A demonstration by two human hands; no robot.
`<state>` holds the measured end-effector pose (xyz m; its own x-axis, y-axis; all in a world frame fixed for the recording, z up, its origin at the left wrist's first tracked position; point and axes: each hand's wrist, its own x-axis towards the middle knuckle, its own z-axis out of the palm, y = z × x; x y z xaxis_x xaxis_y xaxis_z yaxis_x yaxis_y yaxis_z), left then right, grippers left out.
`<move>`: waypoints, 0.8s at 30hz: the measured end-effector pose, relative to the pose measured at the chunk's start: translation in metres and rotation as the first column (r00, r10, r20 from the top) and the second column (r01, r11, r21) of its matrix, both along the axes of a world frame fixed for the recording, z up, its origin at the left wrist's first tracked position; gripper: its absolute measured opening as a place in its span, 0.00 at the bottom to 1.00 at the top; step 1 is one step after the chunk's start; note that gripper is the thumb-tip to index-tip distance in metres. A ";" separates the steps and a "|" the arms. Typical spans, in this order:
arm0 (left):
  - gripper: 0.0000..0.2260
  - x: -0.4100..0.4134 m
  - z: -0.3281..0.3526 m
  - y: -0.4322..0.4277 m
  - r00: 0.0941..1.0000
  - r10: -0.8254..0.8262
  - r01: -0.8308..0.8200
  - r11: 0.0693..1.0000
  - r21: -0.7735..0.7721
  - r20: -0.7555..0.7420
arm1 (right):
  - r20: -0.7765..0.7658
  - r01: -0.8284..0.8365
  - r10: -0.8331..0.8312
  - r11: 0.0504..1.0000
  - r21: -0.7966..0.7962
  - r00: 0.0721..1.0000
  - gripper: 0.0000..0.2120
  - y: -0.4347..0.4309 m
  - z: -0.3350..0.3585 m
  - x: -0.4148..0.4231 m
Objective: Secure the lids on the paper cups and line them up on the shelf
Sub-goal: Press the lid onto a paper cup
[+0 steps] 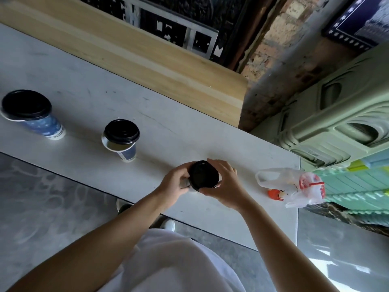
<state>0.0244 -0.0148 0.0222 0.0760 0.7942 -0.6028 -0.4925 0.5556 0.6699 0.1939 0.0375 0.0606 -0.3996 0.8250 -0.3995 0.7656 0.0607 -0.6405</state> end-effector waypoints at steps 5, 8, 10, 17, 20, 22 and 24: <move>0.10 0.011 0.006 0.002 0.986 0.097 -0.103 0.994 -0.041 -0.138 | -0.360 0.460 -0.547 0.835 -0.302 0.756 0.10 -0.009 -0.020 0.001; 0.10 0.014 0.000 0.001 0.968 0.133 -0.145 0.988 -0.045 -0.211 | -0.433 0.522 -0.731 0.680 -0.514 0.527 0.12 -0.016 -0.027 0.001; 0.09 0.016 0.000 0.001 0.959 0.152 -0.164 0.986 -0.031 -0.240 | -0.417 0.548 -0.772 0.634 -0.546 0.479 0.11 -0.019 -0.030 0.000; 0.09 0.021 0.003 0.006 0.917 0.146 -0.150 0.989 0.018 -0.370 | -0.462 0.547 -0.784 0.620 -0.563 0.414 0.14 -0.026 -0.038 -0.003; 0.10 0.022 0.002 0.006 0.910 0.140 -0.139 0.990 0.031 -0.390 | -0.460 0.540 -0.795 0.607 -0.584 0.396 0.14 -0.028 -0.041 -0.002; 0.11 0.021 0.001 0.006 0.912 0.128 -0.126 0.992 0.030 -0.390 | -0.446 0.536 -0.818 0.575 -0.619 0.362 0.13 -0.028 -0.043 -0.001; 0.12 0.019 -0.001 0.007 0.910 0.112 -0.113 0.993 0.020 -0.400 | -0.434 0.540 -0.824 0.566 -0.623 0.364 0.12 -0.028 -0.045 -0.002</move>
<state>0.0436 -0.0080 0.0214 -0.2618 0.7810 -0.5670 -0.2433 0.5151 0.8219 0.1920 0.0094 0.0157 -0.0031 0.7998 -0.6003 -0.1750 -0.5914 -0.7871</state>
